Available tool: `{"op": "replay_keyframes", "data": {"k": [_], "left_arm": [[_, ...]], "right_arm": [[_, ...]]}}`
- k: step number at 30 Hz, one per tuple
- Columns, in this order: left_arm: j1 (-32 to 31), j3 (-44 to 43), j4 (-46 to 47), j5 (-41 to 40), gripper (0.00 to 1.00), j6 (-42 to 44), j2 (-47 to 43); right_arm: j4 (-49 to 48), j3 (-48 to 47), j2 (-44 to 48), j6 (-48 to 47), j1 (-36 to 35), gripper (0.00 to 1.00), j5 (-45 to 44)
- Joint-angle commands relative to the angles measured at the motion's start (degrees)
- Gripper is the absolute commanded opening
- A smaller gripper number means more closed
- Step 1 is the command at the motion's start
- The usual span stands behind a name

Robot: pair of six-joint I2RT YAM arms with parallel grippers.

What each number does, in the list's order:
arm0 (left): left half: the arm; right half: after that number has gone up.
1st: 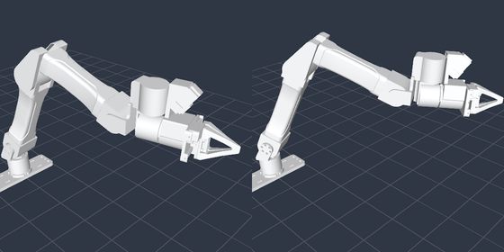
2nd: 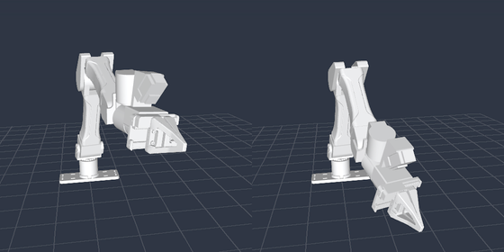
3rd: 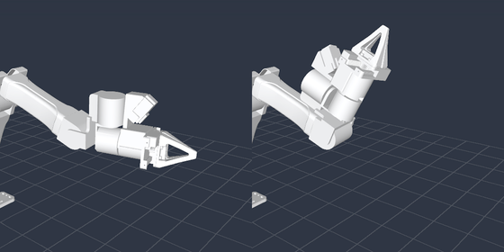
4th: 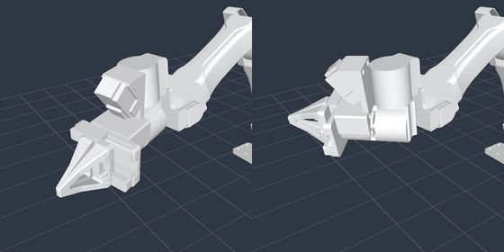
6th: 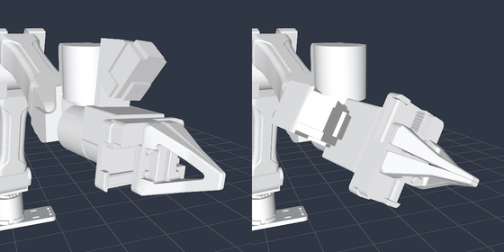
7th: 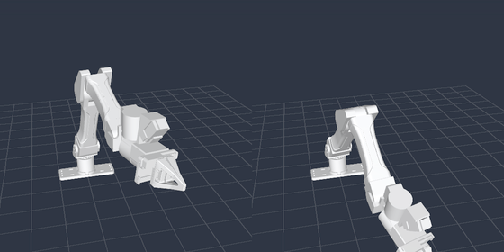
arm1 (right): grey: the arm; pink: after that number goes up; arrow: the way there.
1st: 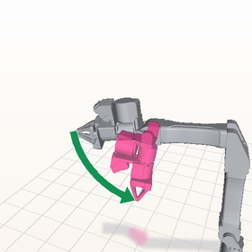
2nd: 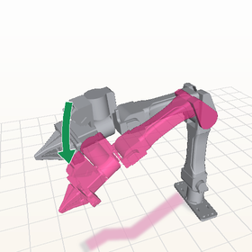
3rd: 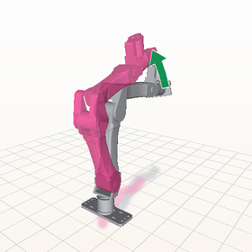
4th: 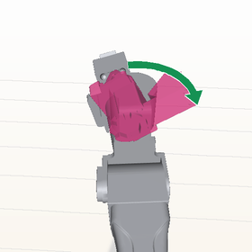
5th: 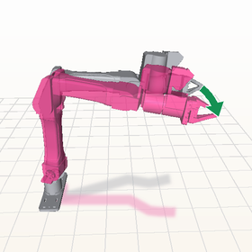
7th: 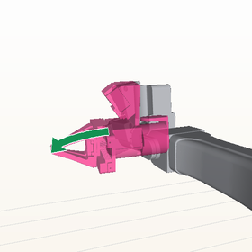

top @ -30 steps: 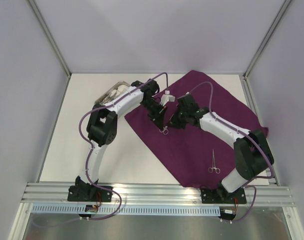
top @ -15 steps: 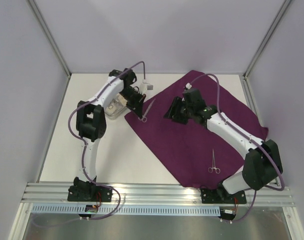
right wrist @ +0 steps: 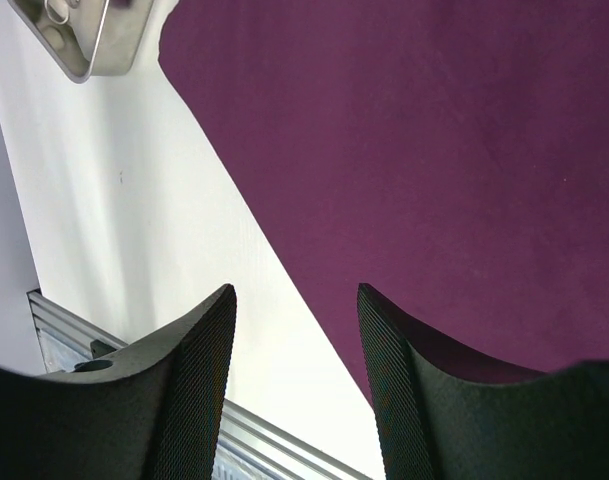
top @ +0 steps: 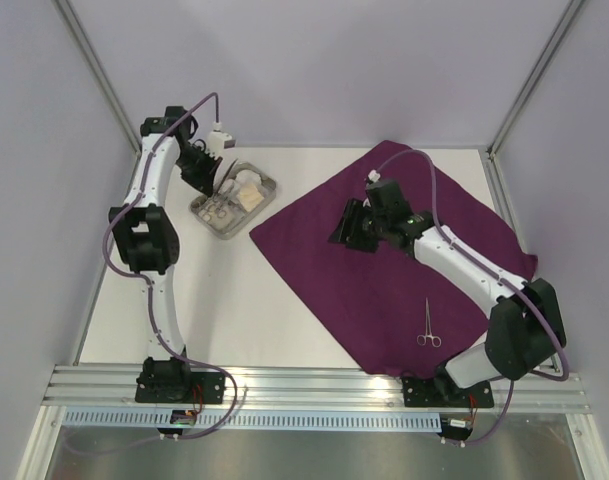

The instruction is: Prepare the surgical pack

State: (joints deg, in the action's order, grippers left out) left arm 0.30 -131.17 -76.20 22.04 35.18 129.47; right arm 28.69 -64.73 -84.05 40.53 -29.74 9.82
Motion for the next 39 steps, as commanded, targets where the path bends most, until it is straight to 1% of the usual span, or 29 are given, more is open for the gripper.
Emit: {"op": "replay_keyframes", "data": {"k": [1,6,12,32,33,34,36,37,39], "left_arm": [[-0.65,-2.07,-12.12,-3.49,0.0,4.9,2.19],[1.46,-3.47,-12.39,-5.16,0.0,6.04,3.94],[1.37,-3.39,-14.85,-3.59,0.0,7.62,6.32],[1.64,-6.11,-14.67,-2.97,0.0,8.15,11.15],[1.73,-6.28,-14.5,-2.71,0.02,8.06,11.24],[1.64,-6.2,-14.06,-2.79,0.09,7.98,11.24],[1.73,-6.2,-13.45,-3.06,0.18,7.8,11.07],[1.73,-6.2,-12.66,-3.49,0.26,7.63,11.07],[1.73,-6.2,-11.43,-3.93,0.29,7.28,10.81]], "right_arm": [[0.84,-0.75,-0.94,-1.51,0.21,0.54,0.99],[0.84,-0.4,-1.03,-1.51,0.21,0.54,0.9],[1.02,-0.05,-2.08,-1.07,0.21,0.53,2.04],[0.76,1.45,-1.99,-0.19,0.29,0.53,2.48],[0.76,1.27,-2.17,-0.19,0.21,0.53,2.57],[0.84,1.27,-2.08,-0.1,0.21,0.53,2.57],[0.84,1.18,-2.34,-0.02,0.21,0.53,2.66],[0.84,1.18,-2.35,-0.02,0.21,0.53,2.66],[0.93,1.18,-2.34,0.07,0.21,0.53,2.66]]}}
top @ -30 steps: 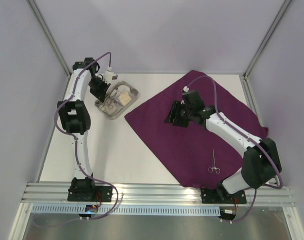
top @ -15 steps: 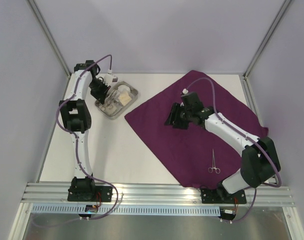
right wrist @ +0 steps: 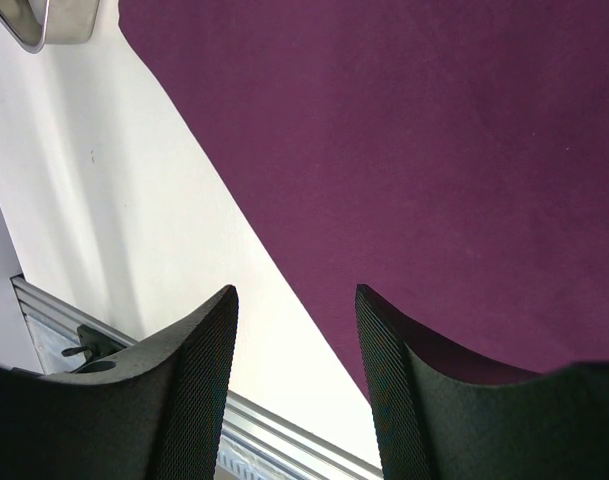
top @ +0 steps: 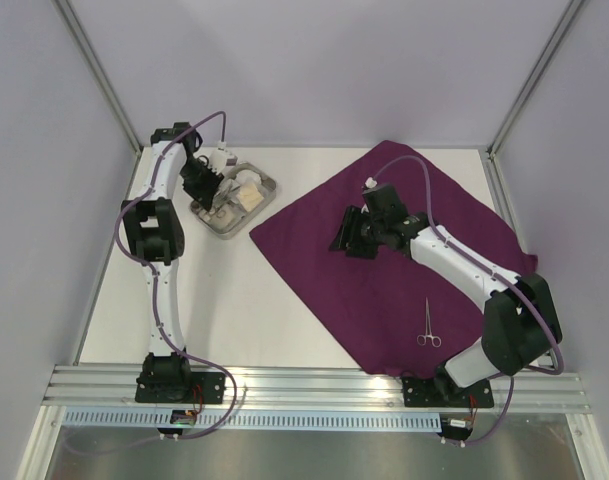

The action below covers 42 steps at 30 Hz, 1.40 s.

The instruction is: Prepare the surgical pack

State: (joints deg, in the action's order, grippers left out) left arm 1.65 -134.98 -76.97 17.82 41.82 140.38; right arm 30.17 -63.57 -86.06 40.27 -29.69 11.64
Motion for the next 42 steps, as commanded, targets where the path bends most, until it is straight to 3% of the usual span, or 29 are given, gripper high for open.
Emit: {"op": "replay_keyframes", "data": {"k": [1,5,11,15,21,36,42], "left_arm": [[0.37,-2.31,-8.83,-0.41,0.3,0.37,-0.28],[0.28,-2.48,-4.07,-3.14,0.39,-2.18,-0.8],[0.28,-1.26,-0.12,-3.06,0.41,-4.82,-5.54],[1.68,2.96,7.17,-8.41,0.27,-10.34,-9.59],[2.48,2.79,4.99,-8.86,0.18,-10.62,-6.44],[0.46,4.81,6.92,-6.14,0.24,-12.12,-2.04],[0.37,5.6,7.45,-6.58,0.24,-12.03,-1.6]], "right_arm": [[-0.64,0.03,-0.33,0.33,0.16,0.53,0.84],[-0.55,0.03,-0.51,0.42,0.16,0.53,1.02],[-0.11,0.46,-0.6,0.69,0.16,0.53,0.84],[-0.29,0.73,-0.77,0.86,0.16,0.53,0.93],[-0.55,1.34,-0.69,0.86,0.16,0.53,1.02],[-0.82,3.19,-0.86,1.83,0.16,0.53,1.02],[8.38,0.82,1.6,-0.54,0.86,0.53,-7.66]]}}
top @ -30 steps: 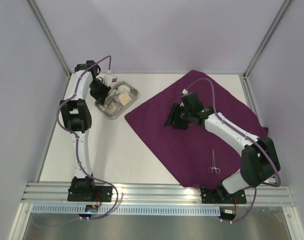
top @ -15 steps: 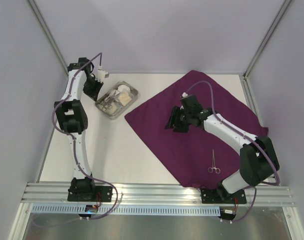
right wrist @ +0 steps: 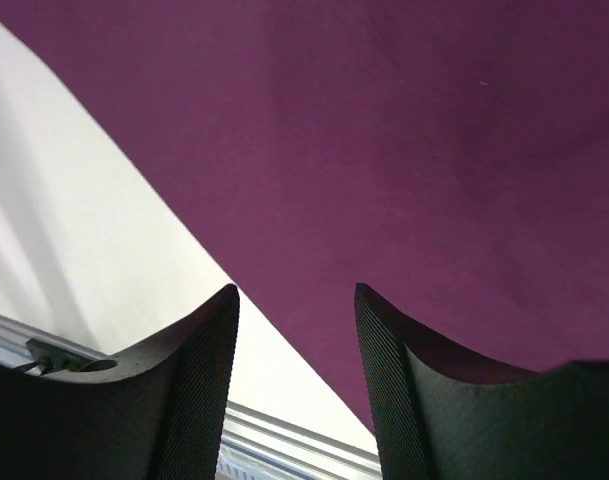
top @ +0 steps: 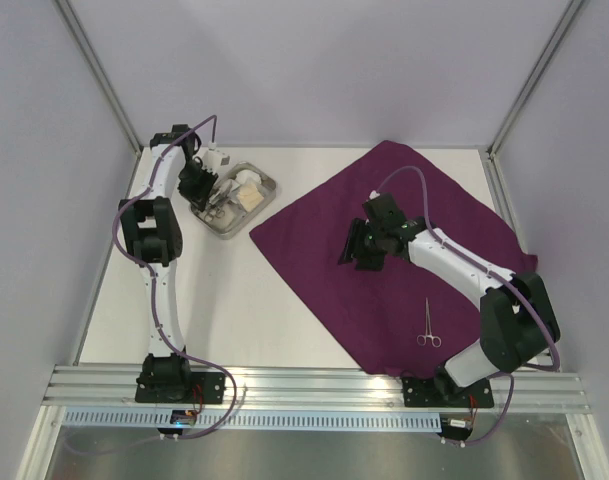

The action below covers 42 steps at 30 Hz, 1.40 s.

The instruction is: Prepare the surgical pack

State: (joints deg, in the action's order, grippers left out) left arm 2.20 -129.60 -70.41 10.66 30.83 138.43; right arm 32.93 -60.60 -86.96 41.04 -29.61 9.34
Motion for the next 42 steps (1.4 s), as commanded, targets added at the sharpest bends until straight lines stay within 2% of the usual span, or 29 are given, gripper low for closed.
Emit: {"op": "replay_keyframes", "data": {"k": [1,5,7,10,15,21,31,42], "left_arm": [[-0.18,0.4,0.89,0.77,0.24,-1.03,0.17],[-0.09,0.32,0.1,1.38,0.24,-1.91,-0.79],[-0.09,0.58,0.1,1.91,0.25,-2.87,-2.98],[-0.18,2.33,0.28,2.44,0.31,-5.16,-7.37],[-0.35,6.9,-1.04,5.59,0.39,-7.71,-14.94],[-1.23,10.94,-3.68,10.78,0.41,-8.85,-20.74],[-1.85,16.04,-3.15,14.48,0.43,-8.6,-26.37],[-1.93,16.66,-2.62,14.83,0.43,-7.89,-26.9]], "right_arm": [[7.48,-2.33,2.84,-1.92,2.17,0.52,-6.35],[18.46,-1.37,4.34,-4.12,9.02,0.43,-11.43],[21.37,0.47,5.48,-5.35,12.19,0.35,-13.11],[26.13,2.93,6.88,-6.75,17.81,0.3,-15.93],[30.0,6.45,8.38,-7.64,20.55,0.31,-16.38],[31.23,11.11,7.6,-8.25,23.1,0.17,-17.7],[30.0,11.64,1.18,-8.78,24.42,0.14,-17.61],[28.24,11.91,-4.8,-9.57,24.51,0.15,-16.9]]}}
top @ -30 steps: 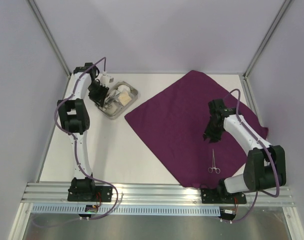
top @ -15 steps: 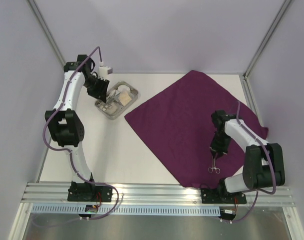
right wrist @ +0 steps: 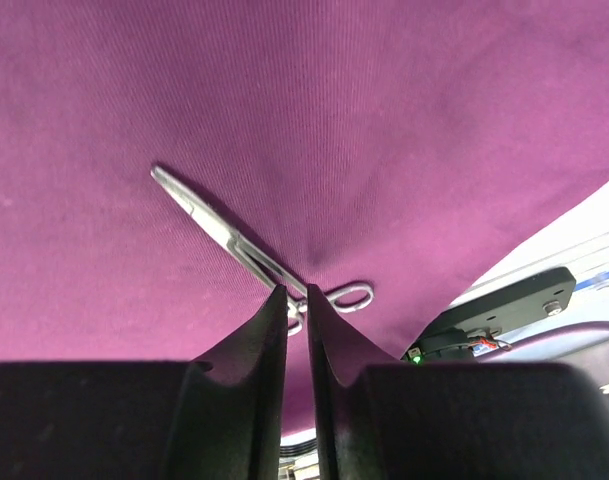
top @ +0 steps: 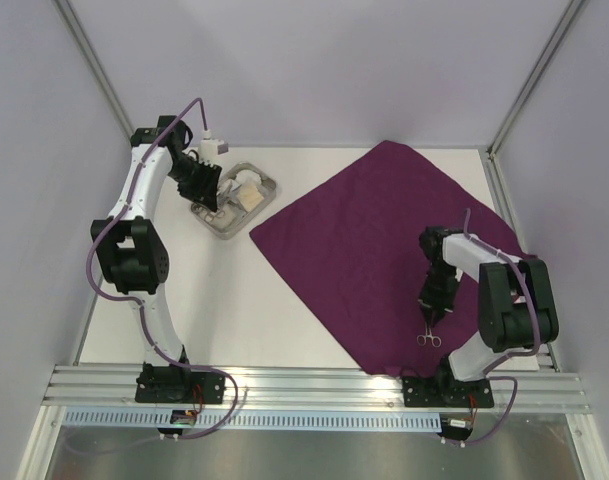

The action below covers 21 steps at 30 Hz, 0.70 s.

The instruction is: Prepare the surgical pack

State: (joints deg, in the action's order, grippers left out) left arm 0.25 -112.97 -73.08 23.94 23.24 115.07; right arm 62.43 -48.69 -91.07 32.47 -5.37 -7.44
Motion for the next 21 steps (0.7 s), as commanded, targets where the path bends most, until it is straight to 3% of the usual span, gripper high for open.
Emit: {"op": "replay_keyframes", "data": {"k": [1,14,21], "left_arm": [[0.01,0.03,-0.13,1.54,0.43,-0.31,-3.53],[0.01,-0.94,-0.84,3.65,0.43,-0.04,-3.89],[0.01,-2.34,-1.72,4.97,0.43,-0.3,-3.53]], "right_arm": [[-1.96,0.26,-1.13,-0.83,0.18,0.16,-0.55],[-8.9,2.02,-4.73,-3.2,0.27,0.24,2.42],[-15.31,3.94,-0.8,-7.42,0.18,0.1,11.04]]}}
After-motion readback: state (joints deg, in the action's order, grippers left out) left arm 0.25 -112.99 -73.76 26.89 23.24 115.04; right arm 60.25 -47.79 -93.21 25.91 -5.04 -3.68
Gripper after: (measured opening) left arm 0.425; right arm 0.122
